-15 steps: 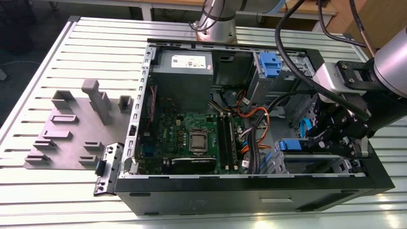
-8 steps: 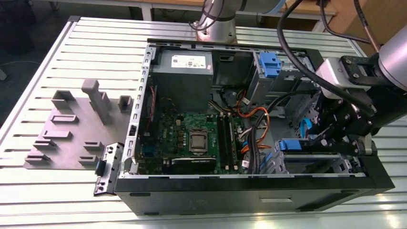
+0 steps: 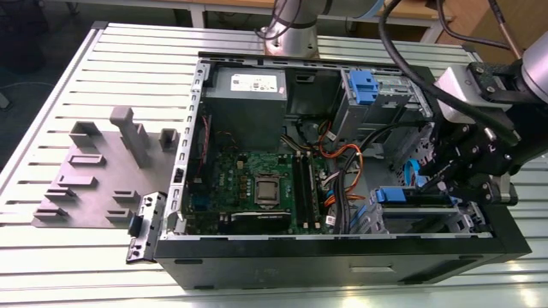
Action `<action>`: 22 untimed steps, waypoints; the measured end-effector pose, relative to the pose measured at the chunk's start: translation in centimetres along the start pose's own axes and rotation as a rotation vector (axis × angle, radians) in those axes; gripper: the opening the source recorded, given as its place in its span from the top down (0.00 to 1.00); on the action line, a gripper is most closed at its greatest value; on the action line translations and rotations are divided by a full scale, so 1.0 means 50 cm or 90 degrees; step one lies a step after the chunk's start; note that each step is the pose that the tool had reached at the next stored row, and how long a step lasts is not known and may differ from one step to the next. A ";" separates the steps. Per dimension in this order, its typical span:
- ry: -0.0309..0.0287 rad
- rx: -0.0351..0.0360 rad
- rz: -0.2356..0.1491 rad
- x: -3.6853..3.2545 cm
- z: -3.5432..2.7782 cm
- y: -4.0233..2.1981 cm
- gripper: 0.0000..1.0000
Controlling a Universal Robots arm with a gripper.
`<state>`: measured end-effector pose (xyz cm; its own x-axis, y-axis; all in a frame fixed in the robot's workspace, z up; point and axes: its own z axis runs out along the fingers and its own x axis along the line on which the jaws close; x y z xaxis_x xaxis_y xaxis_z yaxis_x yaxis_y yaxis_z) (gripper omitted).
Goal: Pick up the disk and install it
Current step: 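Insert the first disk wire, then insert the second disk wire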
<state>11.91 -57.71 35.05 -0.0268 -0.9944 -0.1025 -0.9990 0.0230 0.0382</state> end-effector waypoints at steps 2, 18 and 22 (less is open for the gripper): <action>-0.0005 0.0000 0.000 -0.001 -0.008 0.000 0.71; -0.0006 0.0000 0.000 -0.002 -0.022 -0.003 0.71; -0.0006 -0.0001 0.000 -0.002 -0.021 -0.005 0.71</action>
<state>12.19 -57.71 36.11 -0.0266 -0.9943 -0.1035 -0.9990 0.0228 0.0383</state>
